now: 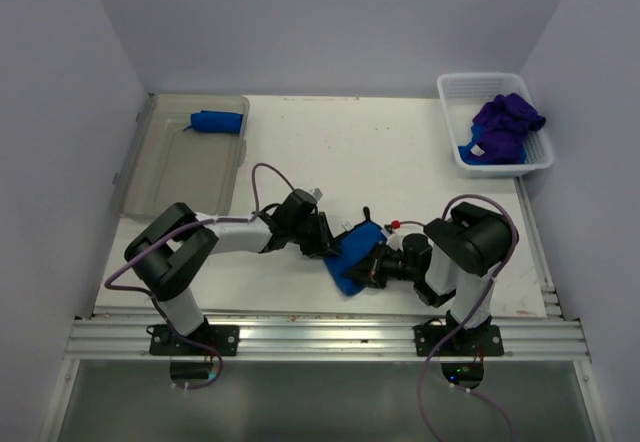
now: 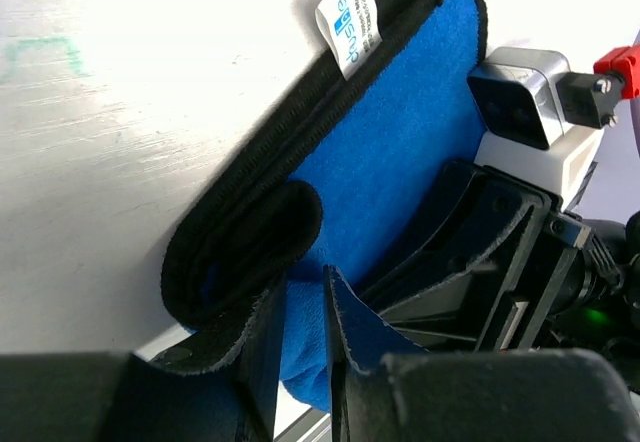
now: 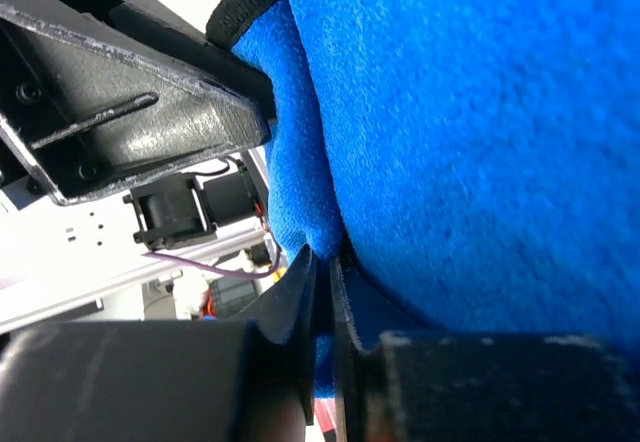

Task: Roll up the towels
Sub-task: Roll the towel

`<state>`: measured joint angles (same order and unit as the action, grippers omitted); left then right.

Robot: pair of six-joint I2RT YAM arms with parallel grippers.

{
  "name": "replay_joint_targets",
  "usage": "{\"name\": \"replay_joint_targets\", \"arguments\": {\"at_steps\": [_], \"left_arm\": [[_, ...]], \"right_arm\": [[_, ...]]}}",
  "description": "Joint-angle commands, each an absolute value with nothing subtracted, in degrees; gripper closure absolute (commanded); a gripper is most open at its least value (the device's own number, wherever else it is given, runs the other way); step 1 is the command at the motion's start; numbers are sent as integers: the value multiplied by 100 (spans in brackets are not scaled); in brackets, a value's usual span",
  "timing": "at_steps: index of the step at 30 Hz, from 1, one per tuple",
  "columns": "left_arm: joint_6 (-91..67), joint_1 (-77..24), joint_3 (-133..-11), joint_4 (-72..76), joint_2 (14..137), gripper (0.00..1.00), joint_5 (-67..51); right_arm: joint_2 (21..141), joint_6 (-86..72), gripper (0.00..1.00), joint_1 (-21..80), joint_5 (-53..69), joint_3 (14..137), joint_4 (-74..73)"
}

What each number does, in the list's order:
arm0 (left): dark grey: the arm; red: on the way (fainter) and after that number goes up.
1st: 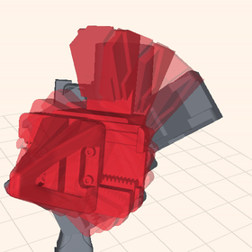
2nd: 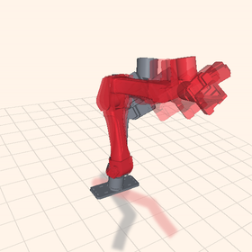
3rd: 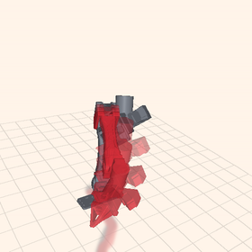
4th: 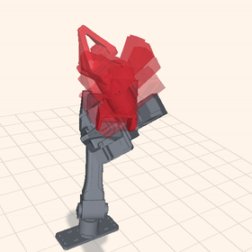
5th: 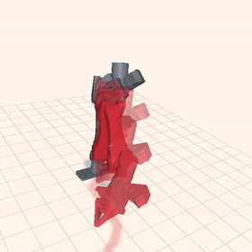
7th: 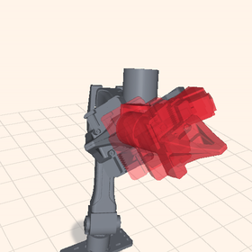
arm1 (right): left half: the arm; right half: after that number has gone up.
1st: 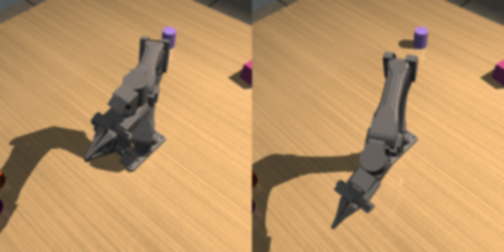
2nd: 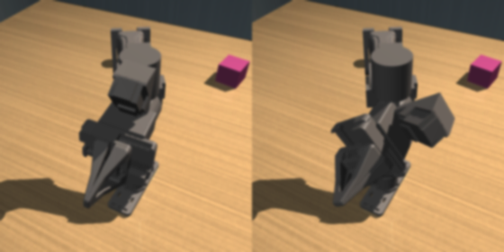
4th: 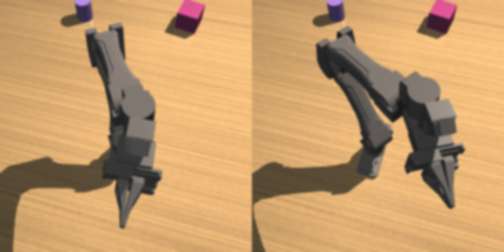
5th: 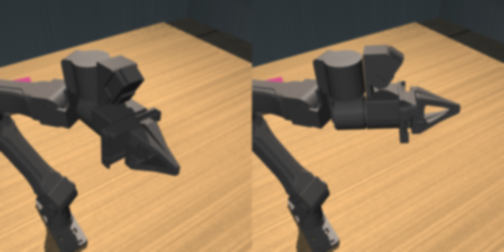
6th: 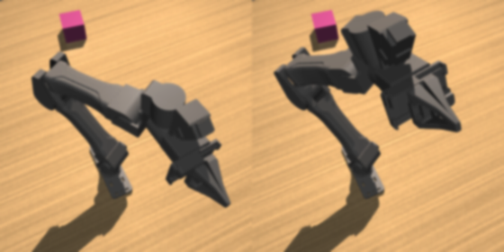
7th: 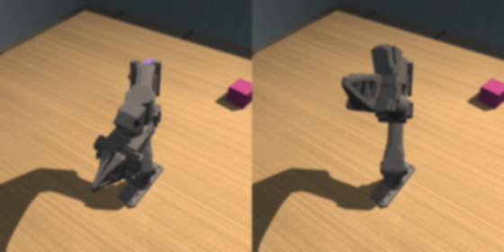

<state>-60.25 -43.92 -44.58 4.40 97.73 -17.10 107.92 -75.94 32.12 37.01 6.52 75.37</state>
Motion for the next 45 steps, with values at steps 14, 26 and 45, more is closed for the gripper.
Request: {"name": "replay_joint_targets", "arguments": {"at_steps": [14, 26, 45], "left_arm": [[-5678, -4412, -4509, -404, 9843, 75, -1705], [-5678, -4412, -4597, -396, 10063, 75, -1784], [-5608, -4412, -4562, -448, 10037, 75, -1811]], "right_arm": [[5574, -4108, 55, 3419, 837, 2176, -809], [6195, -2787, 100, 5720, -271, 3770, -2426], [7594, -2847, 100, 6417, -1890, 4149, -2532]]}}
